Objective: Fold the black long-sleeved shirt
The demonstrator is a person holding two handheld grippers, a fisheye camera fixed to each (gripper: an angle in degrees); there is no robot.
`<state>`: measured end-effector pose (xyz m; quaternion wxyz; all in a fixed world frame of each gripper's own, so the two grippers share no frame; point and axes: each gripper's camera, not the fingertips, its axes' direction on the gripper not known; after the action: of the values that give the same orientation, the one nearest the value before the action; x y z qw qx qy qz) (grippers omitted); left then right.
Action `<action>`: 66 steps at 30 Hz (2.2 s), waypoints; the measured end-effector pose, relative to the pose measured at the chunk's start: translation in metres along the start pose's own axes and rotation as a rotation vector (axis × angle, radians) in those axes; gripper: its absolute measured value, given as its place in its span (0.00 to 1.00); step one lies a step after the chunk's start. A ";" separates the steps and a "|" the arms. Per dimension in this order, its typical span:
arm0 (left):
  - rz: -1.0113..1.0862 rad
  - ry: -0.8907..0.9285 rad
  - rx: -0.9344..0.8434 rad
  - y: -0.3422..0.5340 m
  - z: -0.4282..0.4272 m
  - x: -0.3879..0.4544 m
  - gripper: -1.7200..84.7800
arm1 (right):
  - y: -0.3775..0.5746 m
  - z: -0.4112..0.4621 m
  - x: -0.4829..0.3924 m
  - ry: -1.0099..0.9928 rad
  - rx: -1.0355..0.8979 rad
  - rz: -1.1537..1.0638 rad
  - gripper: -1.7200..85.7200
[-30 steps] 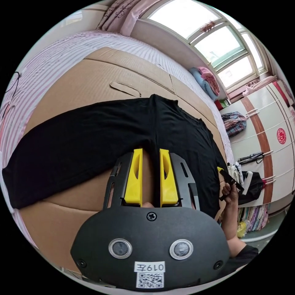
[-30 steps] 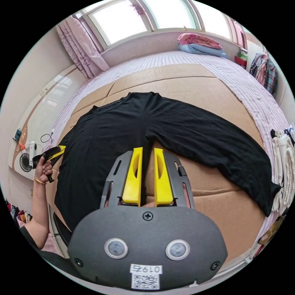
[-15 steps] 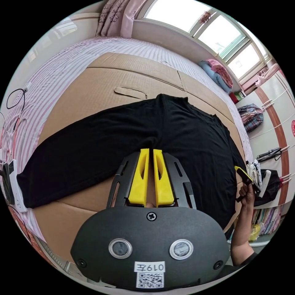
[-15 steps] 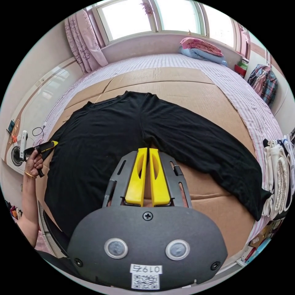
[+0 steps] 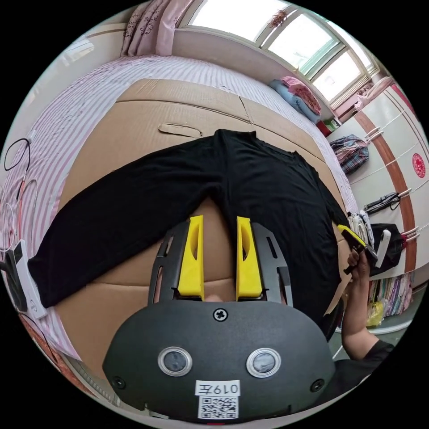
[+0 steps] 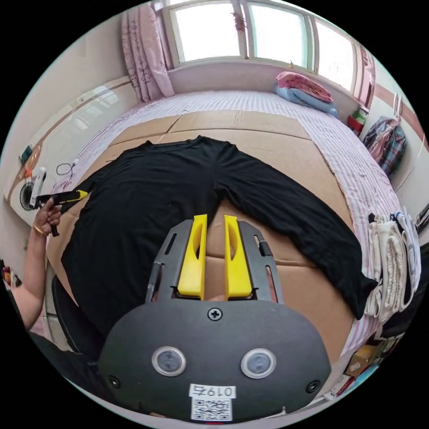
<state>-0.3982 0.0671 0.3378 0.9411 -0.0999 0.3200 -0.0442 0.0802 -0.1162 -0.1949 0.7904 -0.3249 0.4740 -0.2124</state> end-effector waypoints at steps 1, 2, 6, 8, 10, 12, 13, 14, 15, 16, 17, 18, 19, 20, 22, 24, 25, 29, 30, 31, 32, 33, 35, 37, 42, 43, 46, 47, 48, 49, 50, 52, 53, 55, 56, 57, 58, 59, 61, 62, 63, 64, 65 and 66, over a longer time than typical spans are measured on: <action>0.054 -0.031 0.018 0.008 -0.009 0.013 0.13 | 0.019 -0.014 -0.024 -0.012 0.047 -0.134 0.09; 0.176 -0.063 0.050 0.027 -0.026 0.043 0.12 | 0.040 -0.027 -0.050 -0.028 0.084 -0.261 0.09; 0.618 -0.096 0.086 0.115 -0.065 0.155 0.12 | 0.114 -0.051 -0.124 -0.040 0.129 -0.606 0.08; 0.742 -0.062 0.060 0.150 -0.071 0.192 0.12 | 0.154 -0.051 -0.160 -0.045 0.061 -0.777 0.09; 0.810 -0.067 0.030 0.176 -0.075 0.219 0.12 | 0.172 -0.052 -0.173 -0.093 0.033 -0.812 0.10; 0.797 -0.121 0.016 0.193 -0.081 0.239 0.12 | 0.183 -0.048 -0.180 -0.114 -0.004 -0.804 0.10; 0.786 -0.117 0.006 0.195 -0.082 0.241 0.12 | 0.189 -0.044 -0.184 -0.092 -0.023 -0.804 0.10; 0.750 -0.113 -0.007 0.197 -0.086 0.245 0.12 | 0.194 -0.041 -0.188 -0.076 -0.041 -0.802 0.09; 0.724 -0.108 -0.009 0.199 -0.091 0.247 0.12 | 0.197 -0.040 -0.189 -0.074 -0.048 -0.802 0.09; 0.709 -0.109 -0.009 0.200 -0.094 0.248 0.12 | 0.202 -0.042 -0.193 -0.078 -0.059 -0.804 0.10; 0.682 -0.104 -0.005 0.201 -0.103 0.249 0.12 | 0.208 -0.047 -0.196 -0.085 -0.057 -0.819 0.10; 0.666 -0.076 0.002 0.204 -0.114 0.249 0.12 | 0.212 -0.050 -0.198 -0.085 -0.048 -0.829 0.11; 0.667 -0.061 0.006 0.207 -0.120 0.250 0.12 | 0.221 -0.056 -0.201 -0.075 -0.029 -0.854 0.11; 0.691 -0.042 0.003 0.212 -0.130 0.253 0.12 | 0.230 -0.059 -0.205 -0.053 -0.030 -0.882 0.11; 0.735 -0.064 -0.021 0.222 -0.137 0.258 0.12 | 0.242 -0.055 -0.213 -0.044 -0.065 -0.920 0.10; 0.757 -0.101 -0.041 0.229 -0.141 0.267 0.12 | 0.251 -0.051 -0.220 -0.044 -0.071 -0.938 0.10; 0.761 -0.107 -0.042 0.230 -0.142 0.269 0.12 | 0.255 -0.048 -0.225 -0.033 -0.066 -0.937 0.10; 0.721 -0.100 -0.050 0.227 -0.149 0.279 0.10 | 0.260 -0.037 -0.232 -0.072 -0.070 -0.891 0.09; 0.712 -0.094 -0.049 0.226 -0.152 0.281 0.10 | 0.260 -0.036 -0.233 -0.076 -0.070 -0.884 0.09; 0.710 -0.092 -0.052 0.226 -0.153 0.283 0.10 | 0.262 -0.034 -0.235 -0.082 -0.079 -0.876 0.09; 0.711 -0.083 -0.058 0.226 -0.156 0.286 0.09 | 0.264 -0.033 -0.238 -0.093 -0.087 -0.881 0.08; 0.710 -0.077 -0.065 0.227 -0.158 0.289 0.08 | 0.266 -0.032 -0.240 -0.092 -0.089 -0.883 0.07; 0.708 -0.084 -0.074 0.227 -0.161 0.295 0.07 | 0.273 -0.029 -0.248 -0.078 -0.089 -0.886 0.04; 0.705 -0.094 -0.073 0.228 -0.166 0.300 0.05 | 0.277 -0.028 -0.252 -0.076 -0.087 -0.875 0.03; 0.702 -0.108 -0.057 0.228 -0.182 0.310 0.04 | 0.281 -0.027 -0.260 -0.094 -0.101 -0.859 0.01; 0.704 -0.108 -0.055 0.228 -0.184 0.311 0.04 | 0.282 -0.027 -0.263 -0.095 -0.107 -0.861 0.01; 0.707 -0.114 -0.058 0.230 -0.193 0.315 0.04 | 0.288 -0.027 -0.271 -0.090 -0.111 -0.876 0.01; 0.713 -0.120 -0.058 0.231 -0.196 0.317 0.04 | 0.290 -0.026 -0.275 -0.086 -0.110 -0.881 0.01; 0.717 -0.128 -0.057 0.233 -0.198 0.320 0.04 | 0.291 -0.026 -0.276 -0.085 -0.110 -0.882 0.01; 0.719 -0.130 -0.057 0.234 -0.199 0.321 0.03 | 0.293 -0.026 -0.279 -0.085 -0.110 -0.882 0.01; 0.723 -0.135 -0.056 0.235 -0.202 0.323 0.03 | 0.293 -0.026 -0.281 -0.090 -0.113 -0.881 0.01; 0.723 -0.139 -0.058 0.235 -0.205 0.325 0.03 | 0.294 -0.025 -0.284 -0.099 -0.114 -0.879 0.01; 0.722 -0.138 -0.057 0.236 -0.207 0.326 0.03 | 0.295 -0.025 -0.286 -0.102 -0.115 -0.880 0.01; 0.719 -0.132 -0.060 0.235 -0.210 0.326 0.03 | 0.296 -0.023 -0.291 -0.101 -0.118 -0.885 0.01; 0.718 -0.129 -0.060 0.235 -0.211 0.327 0.03 | 0.297 -0.022 -0.294 -0.097 -0.118 -0.888 0.01; 0.719 -0.128 -0.064 0.235 -0.212 0.327 0.04 | 0.297 -0.022 -0.296 -0.094 -0.119 -0.890 0.01; 0.720 -0.128 -0.066 0.235 -0.212 0.327 0.04 | 0.298 -0.020 -0.300 -0.088 -0.119 -0.897 0.01; 0.719 -0.128 -0.069 0.234 -0.213 0.328 0.04 | 0.299 -0.020 -0.303 -0.082 -0.113 -0.901 0.01; 0.721 -0.128 -0.069 0.234 -0.215 0.329 0.04 | 0.301 -0.020 -0.308 -0.073 -0.096 -0.894 0.02; 0.714 -0.126 -0.067 0.234 -0.217 0.328 0.04 | 0.303 -0.019 -0.312 -0.063 -0.087 -0.892 0.03; 0.710 -0.114 -0.066 0.234 -0.218 0.327 0.05 | 0.304 -0.020 -0.313 -0.062 -0.083 -0.893 0.04; 0.709 -0.106 -0.066 0.234 -0.219 0.326 0.05 | 0.305 -0.021 -0.316 -0.061 -0.075 -0.889 0.07; 0.713 -0.078 -0.067 0.236 -0.223 0.324 0.06 | 0.306 -0.025 -0.318 -0.070 -0.071 -0.886 0.09; 0.715 -0.039 -0.068 0.238 -0.229 0.322 0.08 | 0.306 -0.028 -0.318 -0.074 -0.068 -0.884 0.10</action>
<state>-0.2792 0.2152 -0.0820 0.8992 -0.0137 0.3179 0.3002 -0.0822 0.2937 -0.2289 0.6290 -0.5296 0.2676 -0.5023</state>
